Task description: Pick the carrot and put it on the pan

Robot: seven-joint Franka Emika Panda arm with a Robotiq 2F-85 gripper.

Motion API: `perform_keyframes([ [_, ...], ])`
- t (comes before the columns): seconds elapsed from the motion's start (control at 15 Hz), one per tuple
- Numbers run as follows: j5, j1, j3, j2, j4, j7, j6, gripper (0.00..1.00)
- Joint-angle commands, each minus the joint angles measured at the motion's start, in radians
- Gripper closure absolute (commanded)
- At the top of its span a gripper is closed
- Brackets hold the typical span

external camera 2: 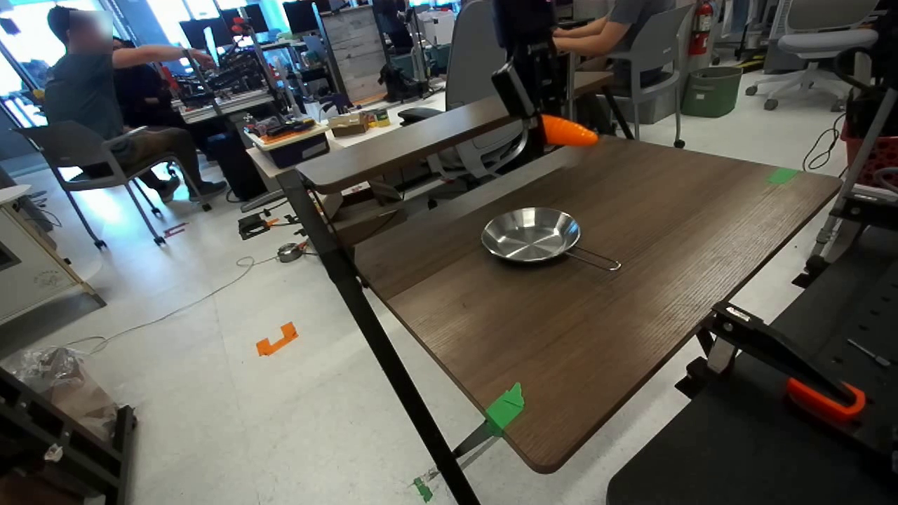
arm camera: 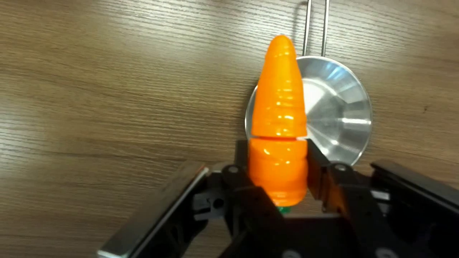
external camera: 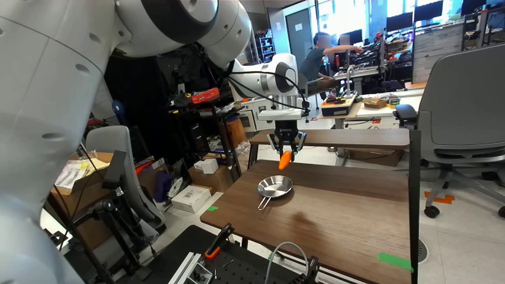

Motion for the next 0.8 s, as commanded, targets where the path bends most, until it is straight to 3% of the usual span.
perform_keyframes([
  [0.0,-0.040,0.011,-0.004,0.038,0.080,-0.016,-0.078,0.86],
  [0.73,-0.131,0.008,-0.010,0.067,0.160,-0.075,-0.138,0.86],
])
